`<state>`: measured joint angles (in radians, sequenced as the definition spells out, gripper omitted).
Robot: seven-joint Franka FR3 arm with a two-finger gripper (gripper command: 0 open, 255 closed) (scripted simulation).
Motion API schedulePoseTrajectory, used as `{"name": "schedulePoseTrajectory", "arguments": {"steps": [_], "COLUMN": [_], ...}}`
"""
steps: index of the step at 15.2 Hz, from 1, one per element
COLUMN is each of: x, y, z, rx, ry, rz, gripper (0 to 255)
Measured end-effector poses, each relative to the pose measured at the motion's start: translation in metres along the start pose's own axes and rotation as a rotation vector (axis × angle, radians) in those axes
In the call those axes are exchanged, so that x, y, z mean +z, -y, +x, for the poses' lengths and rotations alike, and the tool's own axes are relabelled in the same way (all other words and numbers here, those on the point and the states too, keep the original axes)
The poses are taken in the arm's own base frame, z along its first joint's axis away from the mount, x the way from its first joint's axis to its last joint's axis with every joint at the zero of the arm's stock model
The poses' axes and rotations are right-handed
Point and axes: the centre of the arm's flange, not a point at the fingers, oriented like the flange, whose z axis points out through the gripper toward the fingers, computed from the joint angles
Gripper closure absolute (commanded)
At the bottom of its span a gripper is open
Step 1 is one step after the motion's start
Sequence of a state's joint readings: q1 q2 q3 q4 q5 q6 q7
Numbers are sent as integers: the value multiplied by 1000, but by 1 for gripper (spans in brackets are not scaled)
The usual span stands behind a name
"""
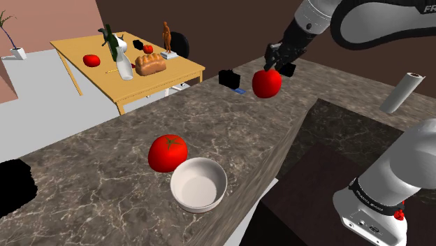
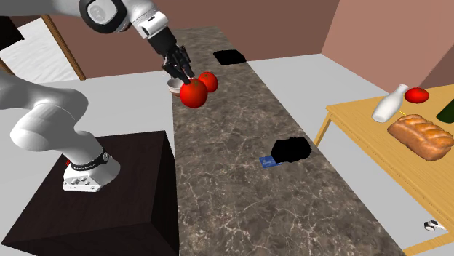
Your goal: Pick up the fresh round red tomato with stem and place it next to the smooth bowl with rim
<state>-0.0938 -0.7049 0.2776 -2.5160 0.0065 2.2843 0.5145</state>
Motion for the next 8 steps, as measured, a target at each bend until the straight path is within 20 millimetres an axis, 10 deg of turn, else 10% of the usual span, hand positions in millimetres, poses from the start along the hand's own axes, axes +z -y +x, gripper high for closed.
{"name": "schedulePoseTrajectory", "arguments": {"steps": [8], "x": [-30], "y": [75], "z": [-69], "rx": [0], "ry": [0], "rz": [0], "gripper": [255]}}
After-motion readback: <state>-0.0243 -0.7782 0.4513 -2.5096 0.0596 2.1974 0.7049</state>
